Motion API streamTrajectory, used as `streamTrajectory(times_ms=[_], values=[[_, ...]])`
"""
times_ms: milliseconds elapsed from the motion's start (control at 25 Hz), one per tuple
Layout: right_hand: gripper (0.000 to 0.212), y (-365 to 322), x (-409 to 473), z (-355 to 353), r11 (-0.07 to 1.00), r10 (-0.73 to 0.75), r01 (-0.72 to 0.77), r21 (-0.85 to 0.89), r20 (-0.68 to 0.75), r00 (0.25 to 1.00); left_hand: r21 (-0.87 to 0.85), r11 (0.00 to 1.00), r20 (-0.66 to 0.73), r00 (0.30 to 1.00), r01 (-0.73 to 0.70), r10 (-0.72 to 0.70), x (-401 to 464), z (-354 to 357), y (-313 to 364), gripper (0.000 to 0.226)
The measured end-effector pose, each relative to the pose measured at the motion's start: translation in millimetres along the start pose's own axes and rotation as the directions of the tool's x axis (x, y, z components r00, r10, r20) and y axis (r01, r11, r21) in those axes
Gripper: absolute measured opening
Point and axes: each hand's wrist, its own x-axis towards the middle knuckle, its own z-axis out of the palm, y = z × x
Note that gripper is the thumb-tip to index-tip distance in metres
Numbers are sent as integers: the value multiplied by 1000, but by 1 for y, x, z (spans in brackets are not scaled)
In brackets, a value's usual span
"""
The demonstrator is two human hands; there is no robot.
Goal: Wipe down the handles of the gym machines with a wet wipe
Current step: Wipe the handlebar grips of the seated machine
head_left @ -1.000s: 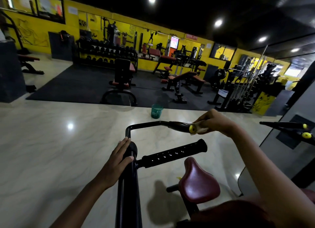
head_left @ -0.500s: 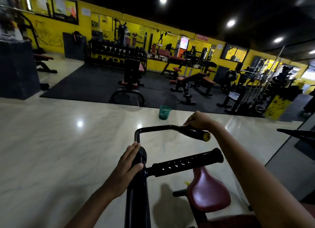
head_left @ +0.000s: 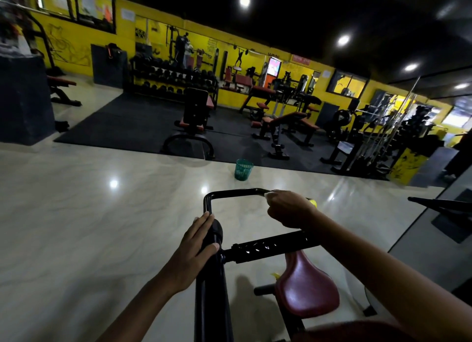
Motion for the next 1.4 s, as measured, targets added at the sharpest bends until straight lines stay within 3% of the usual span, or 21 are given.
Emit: streamTrajectory(times_ms=[520,640,840,1120,1240,1400], values=[[24,7,-25,-7,995,76,-75,69,-15,997,-13,1000,5,1000,19,-19,-1,-1,0,85],[26,6,-30,-11,994,79,-75,75,-58,995,-4,1000,9,1000,23,-22,-1,-2,0,83],[20,12,-44,-20,980,63,-69,186,36,997,-6,1000,3,1000,22,-22,0,-1,0,73],[13,26,-63,6,968,21,-14,251,-25,999,5,1000,0,1000,16,-16,0,0,1,76],[13,24,-56,2,971,27,-24,237,-11,1000,2,1000,-1,1000,9,-9,-1,-1,1,83],[20,11,-31,-10,986,31,-39,164,54,998,27,1000,13,1000,6,-7,0,-2,0,72]])
